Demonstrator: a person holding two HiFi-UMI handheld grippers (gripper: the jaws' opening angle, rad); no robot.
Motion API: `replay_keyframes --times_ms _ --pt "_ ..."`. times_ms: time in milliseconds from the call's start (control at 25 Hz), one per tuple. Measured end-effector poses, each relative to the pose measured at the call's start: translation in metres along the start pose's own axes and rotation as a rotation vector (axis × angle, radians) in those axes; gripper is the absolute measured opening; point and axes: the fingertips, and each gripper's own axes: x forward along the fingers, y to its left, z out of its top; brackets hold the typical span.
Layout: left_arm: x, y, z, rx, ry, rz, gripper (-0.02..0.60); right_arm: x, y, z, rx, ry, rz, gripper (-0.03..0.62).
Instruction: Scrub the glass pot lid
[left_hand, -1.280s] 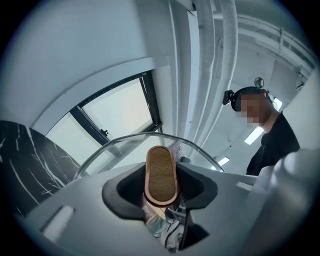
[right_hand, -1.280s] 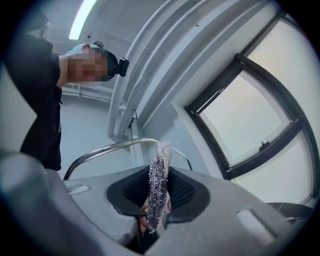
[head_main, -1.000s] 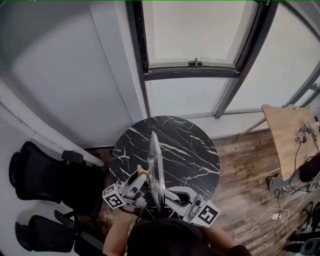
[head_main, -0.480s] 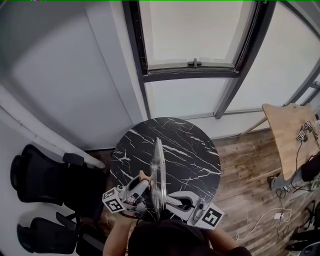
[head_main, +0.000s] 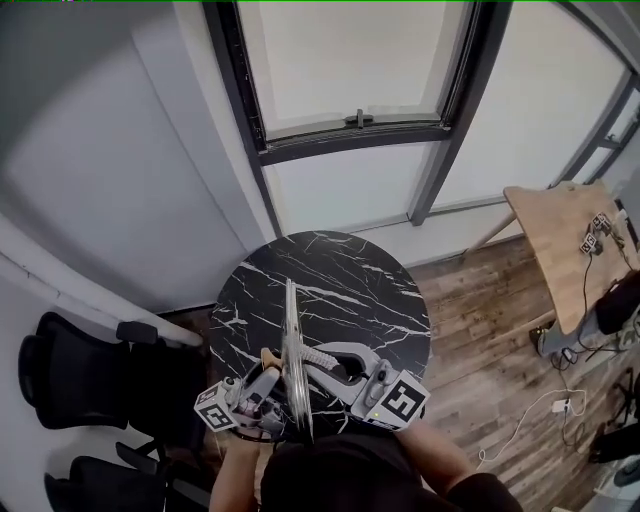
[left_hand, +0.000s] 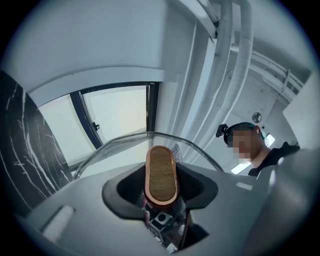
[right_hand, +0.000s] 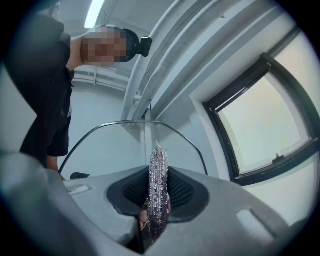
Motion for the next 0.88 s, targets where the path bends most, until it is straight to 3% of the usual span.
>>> replay_keyframes --times_ms 200,480,680,880 --pt "-0.003 -0.007 -0.004 -0.065 0.002 -0.063 0.178 0.011 -0.017 -0.002 -0.003 0.080 -0.083 0.078" --pt "-0.008 -0.009 -0.012 -0.139 0.008 -0.099 0.178 0.015 -0.053 -0.007 -0.124 0.113 -0.206 0.075" --pt "0.000 -0.011 -0.008 -0.122 -0.019 -0.105 0.178 0.018 -0.036 -0.007 -0.114 0.076 -0.139 0.075" --pt "0.010 -0.011 0.013 -0.112 -0.075 -0.124 0.178 0.013 0.004 -0.029 -0.061 0.112 -0.031 0.075"
